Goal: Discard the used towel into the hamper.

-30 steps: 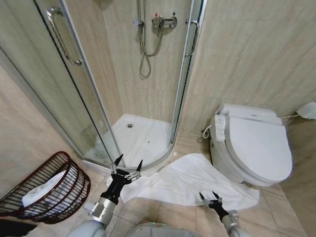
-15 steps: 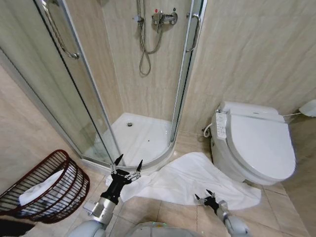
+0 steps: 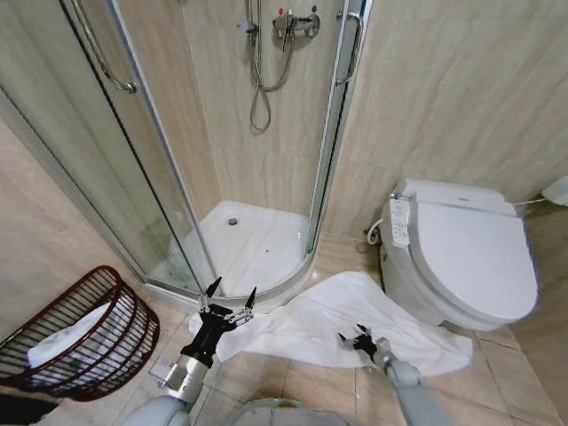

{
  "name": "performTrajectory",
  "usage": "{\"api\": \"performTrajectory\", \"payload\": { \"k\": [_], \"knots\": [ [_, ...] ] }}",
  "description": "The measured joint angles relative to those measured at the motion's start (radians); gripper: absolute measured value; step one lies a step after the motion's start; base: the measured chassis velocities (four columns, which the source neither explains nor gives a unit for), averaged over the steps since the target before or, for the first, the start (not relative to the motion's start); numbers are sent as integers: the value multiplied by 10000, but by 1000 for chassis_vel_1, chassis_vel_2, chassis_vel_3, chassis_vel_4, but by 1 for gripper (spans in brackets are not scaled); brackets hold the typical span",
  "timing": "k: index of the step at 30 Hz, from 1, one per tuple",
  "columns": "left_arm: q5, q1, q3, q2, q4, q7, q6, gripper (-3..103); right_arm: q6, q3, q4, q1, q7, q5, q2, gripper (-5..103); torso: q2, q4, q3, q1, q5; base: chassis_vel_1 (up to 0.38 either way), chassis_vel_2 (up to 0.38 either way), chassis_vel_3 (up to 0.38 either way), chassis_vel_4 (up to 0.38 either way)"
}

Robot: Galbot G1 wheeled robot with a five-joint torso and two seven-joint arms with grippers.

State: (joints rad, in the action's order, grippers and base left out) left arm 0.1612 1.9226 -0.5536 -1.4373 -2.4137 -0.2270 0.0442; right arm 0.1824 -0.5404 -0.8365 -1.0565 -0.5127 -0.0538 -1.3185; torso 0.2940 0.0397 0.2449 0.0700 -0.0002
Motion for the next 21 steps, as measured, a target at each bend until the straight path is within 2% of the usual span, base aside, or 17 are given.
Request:
{"api": "performTrajectory", "payload": {
  "k": [8,11,18,21],
  "knots": [
    [0,0,-1,0,0,0,0,100,321,-134,1290,433,390,-1032,-631,100,-322,-3,-227,-95,2,0,0,0,0],
    [0,0,-1,0,0,0,0,100,526,-299,1558,519,611,-2007,-616,100,-447,2,-302,-144,-1,0,0,0,0],
    [0,0,0,0,0,0,0,100,386,-337,1853,610,760,-1950,-355,100,-487,1,-322,-166,3,0,0,0,0],
    [0,0,0,0,0,0,0,100,292,-330,1955,629,564,-1638,-251,100,-480,1,-313,-165,2,0,0,0,0]
  ]
}}
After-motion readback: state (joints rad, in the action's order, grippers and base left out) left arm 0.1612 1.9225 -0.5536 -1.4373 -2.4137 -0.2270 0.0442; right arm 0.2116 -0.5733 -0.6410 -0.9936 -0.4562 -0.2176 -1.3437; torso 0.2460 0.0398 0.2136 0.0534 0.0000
